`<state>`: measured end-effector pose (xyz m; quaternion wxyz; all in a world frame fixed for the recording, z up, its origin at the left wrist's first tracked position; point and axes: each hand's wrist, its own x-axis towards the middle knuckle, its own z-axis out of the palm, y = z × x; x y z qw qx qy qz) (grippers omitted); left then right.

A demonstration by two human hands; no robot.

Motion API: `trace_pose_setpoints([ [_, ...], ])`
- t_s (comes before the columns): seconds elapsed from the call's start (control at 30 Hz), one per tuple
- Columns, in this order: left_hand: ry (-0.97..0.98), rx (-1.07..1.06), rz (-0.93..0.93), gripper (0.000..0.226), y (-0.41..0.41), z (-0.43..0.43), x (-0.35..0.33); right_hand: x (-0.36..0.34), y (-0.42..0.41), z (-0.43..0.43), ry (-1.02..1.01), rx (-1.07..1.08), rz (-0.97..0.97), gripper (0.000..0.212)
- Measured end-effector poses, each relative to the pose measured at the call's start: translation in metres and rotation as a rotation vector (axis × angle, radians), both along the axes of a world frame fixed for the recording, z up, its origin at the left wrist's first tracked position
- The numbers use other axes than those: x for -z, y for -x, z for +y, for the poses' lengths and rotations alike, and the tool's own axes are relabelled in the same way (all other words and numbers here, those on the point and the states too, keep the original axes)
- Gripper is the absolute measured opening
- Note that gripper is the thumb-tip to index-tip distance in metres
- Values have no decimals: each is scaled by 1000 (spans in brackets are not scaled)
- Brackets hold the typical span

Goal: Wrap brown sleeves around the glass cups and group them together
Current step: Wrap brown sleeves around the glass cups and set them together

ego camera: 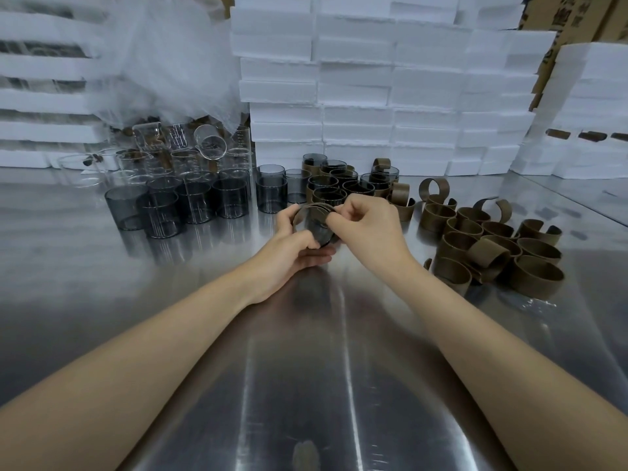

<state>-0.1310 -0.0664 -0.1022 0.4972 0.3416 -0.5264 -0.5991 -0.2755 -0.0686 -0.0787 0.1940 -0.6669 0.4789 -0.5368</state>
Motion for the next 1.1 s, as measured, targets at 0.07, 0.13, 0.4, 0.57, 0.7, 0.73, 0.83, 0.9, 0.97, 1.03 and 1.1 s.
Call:
trace_pose_setpoints([
  [0.07, 2, 4, -6, 62, 0, 0, 0, -1, 1, 0, -19, -11, -4, 22],
  [0.13, 5, 2, -18, 61, 0, -1, 0, -2, 3, -1, -35, -19, -2, 20],
  [0.4, -15, -3, -18, 73, 1, -1, 1, -4, 9, -1, -120, -36, 47, 16],
  [0.57, -2, -7, -75, 72, -1, -2, -1, -3, 10, 0, -137, -73, -4, 25],
  [0.7, 24, -5, -43, 67, 2, 2, -1, -1, 13, -4, -176, -102, -68, 23],
  [0.73, 38, -2, -27, 62, 2, 2, -1, 0, 15, -6, -191, -115, -85, 22],
  [0.83, 57, -14, -8, 49, 1, 5, 0, 1, 19, -10, -255, -159, -140, 17],
  [0.9, 55, -26, -2, 45, 0, 4, 1, 1, 20, -11, -293, -192, -186, 16],
  [0.97, 70, -44, -10, 43, -1, 2, 2, 1, 20, -11, -305, -203, -221, 17],
  [1.03, 80, -72, -13, 41, -2, 1, 2, 0, 20, -10, -316, -215, -246, 17],
  [1.1, 81, -89, -1, 40, -3, 2, 1, -1, 19, -8, -341, -229, -285, 14],
])
